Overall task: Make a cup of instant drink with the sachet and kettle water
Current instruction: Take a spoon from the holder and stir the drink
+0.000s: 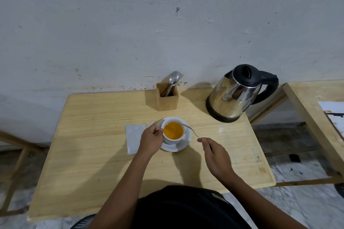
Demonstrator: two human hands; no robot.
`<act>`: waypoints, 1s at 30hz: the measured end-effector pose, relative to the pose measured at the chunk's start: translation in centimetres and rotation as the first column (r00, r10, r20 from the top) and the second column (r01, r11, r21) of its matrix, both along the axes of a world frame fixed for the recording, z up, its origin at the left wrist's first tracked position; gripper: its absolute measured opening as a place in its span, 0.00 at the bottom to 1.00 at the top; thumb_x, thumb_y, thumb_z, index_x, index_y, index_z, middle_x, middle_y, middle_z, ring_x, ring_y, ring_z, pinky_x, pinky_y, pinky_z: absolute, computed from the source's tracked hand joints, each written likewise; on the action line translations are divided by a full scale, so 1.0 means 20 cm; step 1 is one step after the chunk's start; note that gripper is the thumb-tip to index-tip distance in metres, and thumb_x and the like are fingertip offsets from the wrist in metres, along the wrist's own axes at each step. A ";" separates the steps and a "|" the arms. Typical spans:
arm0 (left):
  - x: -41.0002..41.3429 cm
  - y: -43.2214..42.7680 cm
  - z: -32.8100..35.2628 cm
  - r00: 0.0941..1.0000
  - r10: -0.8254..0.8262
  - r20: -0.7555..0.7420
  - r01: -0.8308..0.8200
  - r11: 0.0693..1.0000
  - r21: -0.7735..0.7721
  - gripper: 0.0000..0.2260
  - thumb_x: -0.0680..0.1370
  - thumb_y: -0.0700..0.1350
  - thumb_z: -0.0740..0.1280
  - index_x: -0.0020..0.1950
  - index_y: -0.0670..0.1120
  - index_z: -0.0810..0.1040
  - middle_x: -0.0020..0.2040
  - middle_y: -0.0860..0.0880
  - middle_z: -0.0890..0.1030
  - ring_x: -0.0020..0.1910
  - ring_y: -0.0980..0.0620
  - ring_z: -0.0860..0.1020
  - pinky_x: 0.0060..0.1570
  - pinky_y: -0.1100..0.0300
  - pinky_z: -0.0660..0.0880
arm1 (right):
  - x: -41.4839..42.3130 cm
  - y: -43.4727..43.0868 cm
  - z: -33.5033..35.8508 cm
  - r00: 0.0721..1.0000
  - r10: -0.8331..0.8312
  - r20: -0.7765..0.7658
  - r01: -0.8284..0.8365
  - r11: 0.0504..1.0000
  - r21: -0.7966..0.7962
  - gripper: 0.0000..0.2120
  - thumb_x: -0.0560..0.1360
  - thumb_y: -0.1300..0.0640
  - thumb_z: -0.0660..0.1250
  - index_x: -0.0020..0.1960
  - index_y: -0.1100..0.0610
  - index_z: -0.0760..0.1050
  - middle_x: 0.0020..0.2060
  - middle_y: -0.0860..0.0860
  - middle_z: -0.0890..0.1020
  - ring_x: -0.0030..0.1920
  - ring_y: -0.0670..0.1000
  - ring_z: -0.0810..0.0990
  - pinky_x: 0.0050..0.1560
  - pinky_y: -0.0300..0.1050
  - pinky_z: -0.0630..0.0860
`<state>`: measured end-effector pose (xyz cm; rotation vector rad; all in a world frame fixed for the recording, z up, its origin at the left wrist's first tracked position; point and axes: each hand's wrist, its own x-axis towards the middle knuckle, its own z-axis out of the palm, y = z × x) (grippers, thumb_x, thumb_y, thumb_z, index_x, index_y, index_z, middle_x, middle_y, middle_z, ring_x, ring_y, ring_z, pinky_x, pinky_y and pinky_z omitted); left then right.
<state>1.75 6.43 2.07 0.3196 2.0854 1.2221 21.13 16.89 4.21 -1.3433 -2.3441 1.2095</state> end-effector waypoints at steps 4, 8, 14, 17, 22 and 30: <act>0.00 0.00 0.00 1.000 0.006 -0.001 -0.006 1.000 0.002 0.09 0.79 0.44 0.63 0.39 0.44 0.74 0.35 0.47 0.78 0.35 0.45 0.79 0.44 0.48 0.79 | 0.00 0.07 -0.06 0.973 -0.205 -0.108 0.188 0.971 -0.150 0.11 0.82 0.53 0.56 0.52 0.53 0.77 0.40 0.45 0.79 0.42 0.48 0.77 0.44 0.46 0.71; 0.00 0.00 0.00 1.000 0.009 -0.015 -0.009 1.000 0.001 0.09 0.79 0.44 0.63 0.39 0.44 0.74 0.35 0.46 0.79 0.35 0.46 0.79 0.44 0.47 0.79 | -0.05 0.14 -0.17 0.954 -0.296 -0.053 0.277 0.932 -0.233 0.10 0.82 0.55 0.56 0.50 0.58 0.75 0.35 0.51 0.76 0.36 0.51 0.73 0.38 0.47 0.69; 0.00 0.01 0.00 1.000 0.002 -0.022 -0.002 1.000 -0.019 0.10 0.79 0.44 0.63 0.38 0.46 0.74 0.36 0.46 0.79 0.35 0.46 0.79 0.44 0.47 0.79 | -0.15 0.21 -0.28 0.941 -0.338 0.023 0.330 0.899 -0.289 0.10 0.81 0.56 0.57 0.54 0.60 0.74 0.39 0.51 0.77 0.40 0.51 0.76 0.43 0.47 0.73; 0.00 0.01 0.00 0.999 -0.003 -0.034 0.003 1.000 -0.020 0.10 0.79 0.45 0.63 0.38 0.47 0.74 0.37 0.45 0.80 0.36 0.45 0.79 0.44 0.45 0.79 | -0.17 0.22 -0.31 0.946 -0.315 0.076 0.323 0.901 -0.291 0.10 0.80 0.54 0.58 0.53 0.58 0.75 0.46 0.52 0.80 0.46 0.53 0.78 0.52 0.51 0.76; 0.00 0.01 0.00 0.999 0.001 -0.046 -0.002 1.000 -0.023 0.10 0.79 0.45 0.63 0.38 0.46 0.74 0.37 0.45 0.80 0.36 0.45 0.79 0.45 0.45 0.79 | -0.16 0.25 -0.32 0.965 -0.223 0.136 0.249 0.942 -0.225 0.11 0.81 0.54 0.58 0.53 0.57 0.77 0.49 0.53 0.81 0.47 0.52 0.77 0.50 0.47 0.73; 0.01 0.01 0.01 0.999 0.005 -0.050 -0.006 1.000 -0.014 0.10 0.79 0.45 0.63 0.37 0.48 0.74 0.36 0.46 0.80 0.37 0.45 0.79 0.46 0.45 0.79 | -0.17 0.29 -0.30 0.953 -0.151 0.261 0.202 0.963 -0.180 0.13 0.79 0.50 0.59 0.53 0.54 0.80 0.48 0.51 0.82 0.46 0.53 0.78 0.48 0.46 0.74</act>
